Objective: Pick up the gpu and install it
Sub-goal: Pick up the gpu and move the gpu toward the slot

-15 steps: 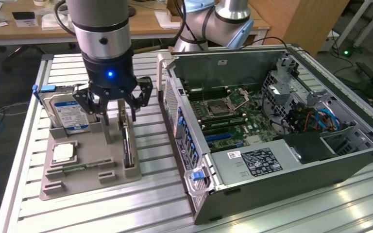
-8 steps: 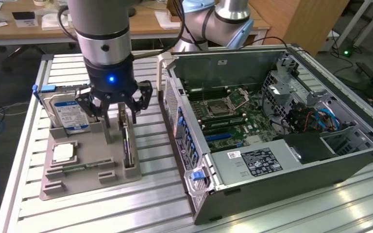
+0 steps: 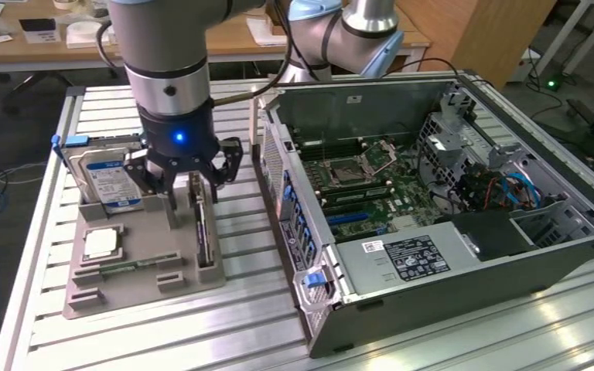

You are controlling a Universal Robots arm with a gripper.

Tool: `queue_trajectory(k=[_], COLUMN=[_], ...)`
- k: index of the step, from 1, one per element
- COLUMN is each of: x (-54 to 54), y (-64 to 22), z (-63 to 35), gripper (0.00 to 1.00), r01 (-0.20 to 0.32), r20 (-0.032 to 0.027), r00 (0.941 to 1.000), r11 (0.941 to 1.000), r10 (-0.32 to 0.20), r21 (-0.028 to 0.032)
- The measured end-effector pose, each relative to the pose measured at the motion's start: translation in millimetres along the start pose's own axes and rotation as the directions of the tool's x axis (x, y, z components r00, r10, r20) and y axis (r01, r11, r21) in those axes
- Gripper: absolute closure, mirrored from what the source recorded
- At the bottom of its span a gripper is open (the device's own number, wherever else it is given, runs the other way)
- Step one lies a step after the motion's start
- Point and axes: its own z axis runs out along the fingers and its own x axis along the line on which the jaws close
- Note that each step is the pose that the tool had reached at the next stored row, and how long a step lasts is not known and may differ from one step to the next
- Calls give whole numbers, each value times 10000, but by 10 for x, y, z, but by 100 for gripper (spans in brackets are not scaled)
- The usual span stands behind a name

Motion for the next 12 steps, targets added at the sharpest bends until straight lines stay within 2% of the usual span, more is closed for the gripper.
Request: queue_trajectory(k=[6,12], x=[2,4], y=[-41,-46], z=[107,216], gripper=[39,39], r01=[-1,-1], r20=[9,11], r00=[10000,10000], r11=[10000,10000], r10=[1,1], r21=[0,1])
